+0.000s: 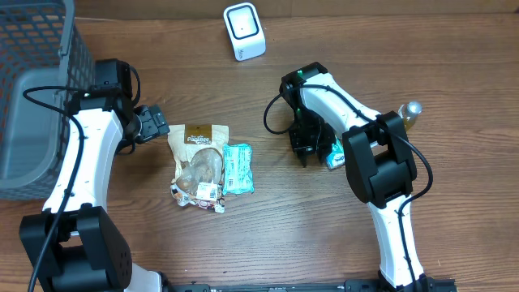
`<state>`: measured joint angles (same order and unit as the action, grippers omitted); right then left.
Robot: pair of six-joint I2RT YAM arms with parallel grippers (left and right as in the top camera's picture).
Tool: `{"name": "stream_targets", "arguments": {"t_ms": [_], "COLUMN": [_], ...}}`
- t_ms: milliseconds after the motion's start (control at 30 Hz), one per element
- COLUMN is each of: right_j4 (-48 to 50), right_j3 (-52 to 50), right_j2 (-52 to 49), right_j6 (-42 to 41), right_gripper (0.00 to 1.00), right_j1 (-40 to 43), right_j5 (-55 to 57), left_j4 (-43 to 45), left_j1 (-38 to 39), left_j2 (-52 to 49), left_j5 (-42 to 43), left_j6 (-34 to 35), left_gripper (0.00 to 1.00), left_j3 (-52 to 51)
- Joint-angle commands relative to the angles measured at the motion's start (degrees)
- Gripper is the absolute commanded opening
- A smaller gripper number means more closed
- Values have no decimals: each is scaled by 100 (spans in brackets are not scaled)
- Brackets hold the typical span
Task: Scan the item barcode
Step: 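Open the right gripper and lift away from the teal packet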
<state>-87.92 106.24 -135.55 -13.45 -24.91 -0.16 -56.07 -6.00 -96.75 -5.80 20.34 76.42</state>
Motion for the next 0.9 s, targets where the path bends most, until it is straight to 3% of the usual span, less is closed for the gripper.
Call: {"name": "stream_targets", "arguments": {"t_ms": [0, 867], "right_j4": [61, 96], "right_j3": [-13, 302], "right_j2": [-24, 280], "right_j6": [-7, -7], "right_gripper": [39, 42], "right_j1": [-63, -96], "right_j5": [-297, -378], "left_j4": [0, 0], "left_j1": [2, 2], "left_j2": [129, 129], "left_j5": [7, 7], "left_j6": [-127, -127], "left_gripper": [100, 100], "left_j3": [31, 31]}}
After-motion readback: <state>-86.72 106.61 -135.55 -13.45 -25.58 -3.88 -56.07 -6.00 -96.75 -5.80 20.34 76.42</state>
